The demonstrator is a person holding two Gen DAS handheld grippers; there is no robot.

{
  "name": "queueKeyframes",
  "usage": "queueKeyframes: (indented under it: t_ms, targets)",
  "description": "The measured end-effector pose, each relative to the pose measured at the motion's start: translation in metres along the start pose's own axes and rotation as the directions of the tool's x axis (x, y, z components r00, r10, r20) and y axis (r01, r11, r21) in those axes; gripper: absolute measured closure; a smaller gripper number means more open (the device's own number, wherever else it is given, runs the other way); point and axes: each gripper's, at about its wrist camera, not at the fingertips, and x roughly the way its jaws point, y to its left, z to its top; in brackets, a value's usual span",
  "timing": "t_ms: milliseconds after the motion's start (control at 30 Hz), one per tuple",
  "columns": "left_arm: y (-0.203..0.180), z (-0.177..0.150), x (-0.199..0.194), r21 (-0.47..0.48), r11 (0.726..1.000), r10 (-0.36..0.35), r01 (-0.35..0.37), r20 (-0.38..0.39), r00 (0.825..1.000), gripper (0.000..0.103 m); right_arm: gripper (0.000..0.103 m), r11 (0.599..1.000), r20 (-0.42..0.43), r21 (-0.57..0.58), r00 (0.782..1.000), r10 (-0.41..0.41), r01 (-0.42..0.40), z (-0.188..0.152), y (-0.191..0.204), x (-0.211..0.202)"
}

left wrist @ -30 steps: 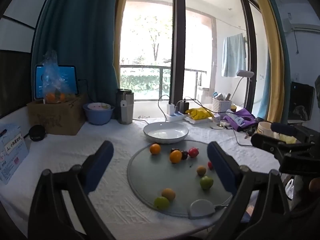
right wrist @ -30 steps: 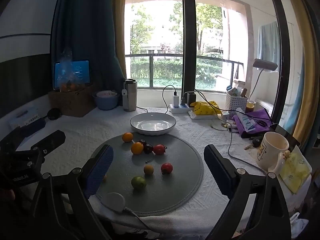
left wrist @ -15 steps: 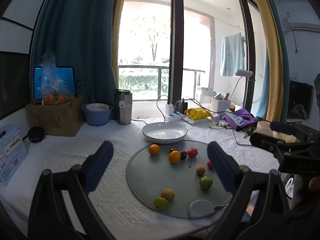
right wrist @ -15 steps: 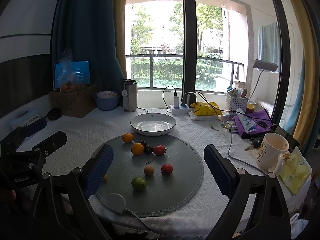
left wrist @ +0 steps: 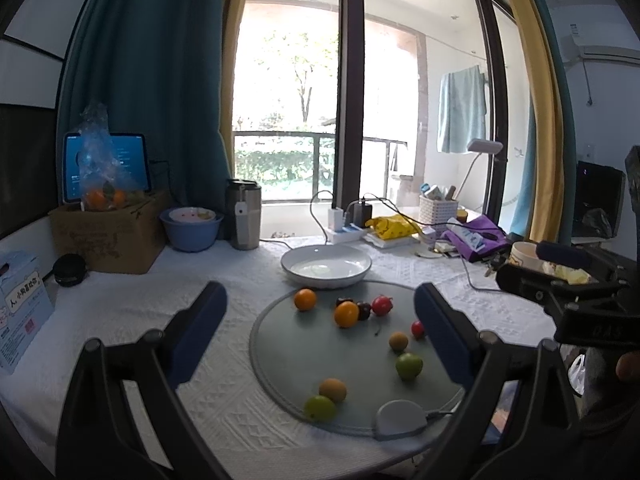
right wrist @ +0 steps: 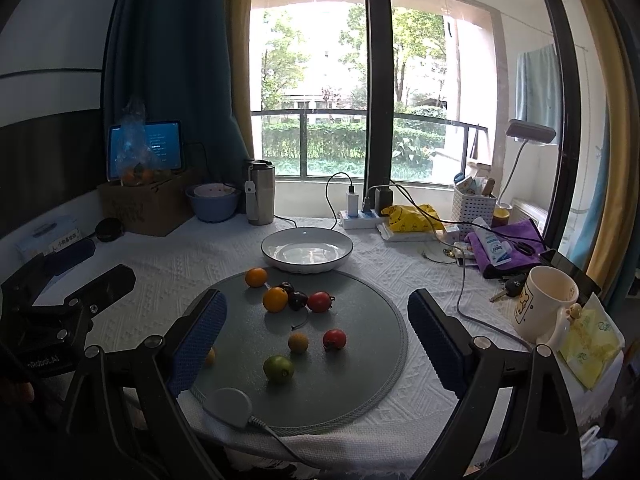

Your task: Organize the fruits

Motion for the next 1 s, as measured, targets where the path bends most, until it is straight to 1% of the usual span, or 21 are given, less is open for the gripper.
queueKeyframes:
  t_ms: [1000]
  targets:
    - [-0.0019,-0.0007,-0.0013,-0.002,1.0,-0.003,0.003,-0.001,1.0,0.007,0.009,1.0,-0.004,-0.004,1.0,0.004,-0.004,0.0,0.0008,0.0019]
